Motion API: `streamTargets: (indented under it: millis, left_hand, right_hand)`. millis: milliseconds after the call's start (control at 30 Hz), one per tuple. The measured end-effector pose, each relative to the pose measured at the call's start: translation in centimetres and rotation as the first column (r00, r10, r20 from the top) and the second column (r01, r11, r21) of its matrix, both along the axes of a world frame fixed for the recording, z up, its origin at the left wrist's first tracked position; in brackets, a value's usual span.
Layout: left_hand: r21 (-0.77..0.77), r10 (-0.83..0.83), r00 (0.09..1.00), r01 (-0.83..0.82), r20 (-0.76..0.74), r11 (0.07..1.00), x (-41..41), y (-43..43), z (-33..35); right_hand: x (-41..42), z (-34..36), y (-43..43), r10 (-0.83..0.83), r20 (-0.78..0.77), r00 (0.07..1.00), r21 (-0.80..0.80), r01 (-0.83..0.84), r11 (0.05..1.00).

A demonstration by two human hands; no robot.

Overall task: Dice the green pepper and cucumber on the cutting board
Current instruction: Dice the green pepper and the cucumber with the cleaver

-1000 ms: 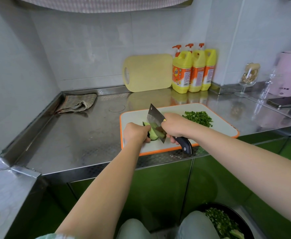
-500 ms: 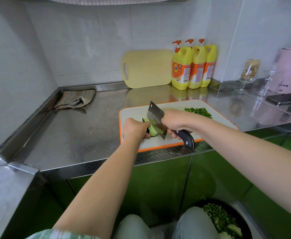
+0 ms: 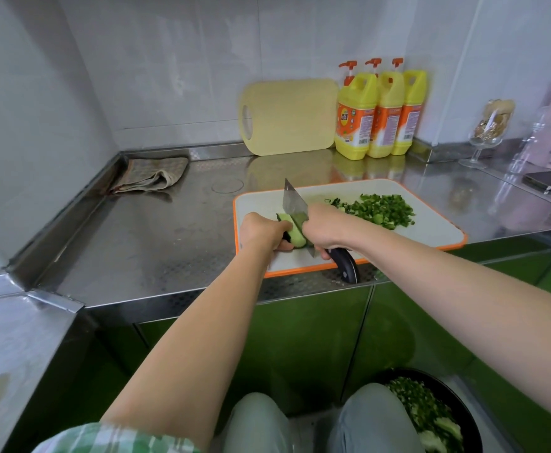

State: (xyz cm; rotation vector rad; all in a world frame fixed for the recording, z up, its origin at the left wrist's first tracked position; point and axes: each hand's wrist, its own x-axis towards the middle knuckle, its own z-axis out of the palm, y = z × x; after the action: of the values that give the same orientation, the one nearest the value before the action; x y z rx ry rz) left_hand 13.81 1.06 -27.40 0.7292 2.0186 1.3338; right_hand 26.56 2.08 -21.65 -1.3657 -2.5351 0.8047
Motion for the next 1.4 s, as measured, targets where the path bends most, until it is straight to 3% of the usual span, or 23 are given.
streamTargets:
  millis: [367,1000,1300,1400]
  left_hand:
    - [-0.038,-0.057,0.998,0.056,-0.023,0.998,-0.5,-0.2,0.1]
    - [-0.037,-0.054,0.998,0.053,-0.029,0.998,-0.3,-0.1,0.2]
    - [-0.035,-0.063,0.998,0.062,-0.031,0.997,-0.2,0.0,0.4]
    - [-0.037,-0.062,0.998,0.061,-0.027,0.997,-0.2,0.1,0.4]
  right_hand:
    - [1.2,0.0,1.4,-0.142,-0.158,0.977,-0.185,0.112,0.976]
    - [0.5,2.2,-0.4,-0.057,0.082,0.995,-0.137,0.068,0.988]
    - [0.3,2.1,-0.4,-0.020,0.030,0.999,-0.074,0.022,0.997]
    - [0.1,2.3,-0.5,-0.021,0.138,0.990,-0.087,0.033,0.996]
